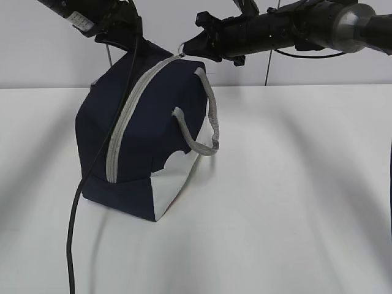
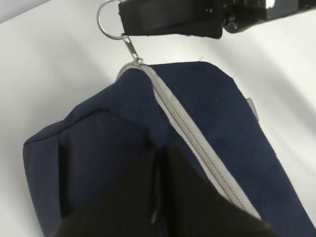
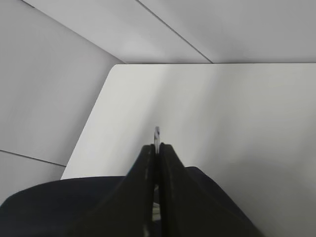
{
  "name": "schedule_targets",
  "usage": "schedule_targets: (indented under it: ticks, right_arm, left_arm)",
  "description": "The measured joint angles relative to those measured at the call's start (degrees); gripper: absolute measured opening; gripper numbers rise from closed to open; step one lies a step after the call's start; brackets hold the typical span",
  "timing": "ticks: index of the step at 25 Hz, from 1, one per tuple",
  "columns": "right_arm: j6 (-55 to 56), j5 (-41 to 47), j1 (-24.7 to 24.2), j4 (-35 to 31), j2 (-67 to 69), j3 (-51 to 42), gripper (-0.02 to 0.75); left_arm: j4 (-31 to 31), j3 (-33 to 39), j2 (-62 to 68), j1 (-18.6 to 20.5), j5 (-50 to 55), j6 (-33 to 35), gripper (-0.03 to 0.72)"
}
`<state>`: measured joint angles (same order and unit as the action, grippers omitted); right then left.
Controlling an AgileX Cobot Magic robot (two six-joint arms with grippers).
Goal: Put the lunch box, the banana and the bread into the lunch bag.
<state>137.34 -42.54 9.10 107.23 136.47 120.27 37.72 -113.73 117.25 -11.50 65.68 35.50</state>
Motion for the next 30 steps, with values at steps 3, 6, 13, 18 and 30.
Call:
schedule_targets:
  ticks: [3, 6, 13, 18, 30]
  right_arm:
    - [0.1, 0.1, 0.0, 0.0, 0.0, 0.0, -0.016]
    - [0.8, 0.1, 0.0, 0.0, 0.0, 0.0, -0.016]
    - [1.4, 0.2, 0.0, 0.0, 0.5, 0.0, -0.016]
    - [1.5, 0.3, 0.0, -0.1, 1.2, 0.0, -0.016]
    - [1.6, 2.1, 0.0, -0.8, 5.0, 0.1, -0.016]
  left_arm:
    - [0.1, 0.0, -0.4, 0.0, 1.3, 0.9, 0.026]
    - [0.6, 0.0, -0.6, 0.0, 2.1, 1.7, 0.026]
    - [3.4, 0.0, -0.7, 0.0, 3.4, 3.9, 0.026]
    - [3.4, 0.0, -0.7, 0.0, 3.6, 4.1, 0.026]
    - [3.3, 0.0, -0.7, 0.0, 3.7, 4.3, 0.026]
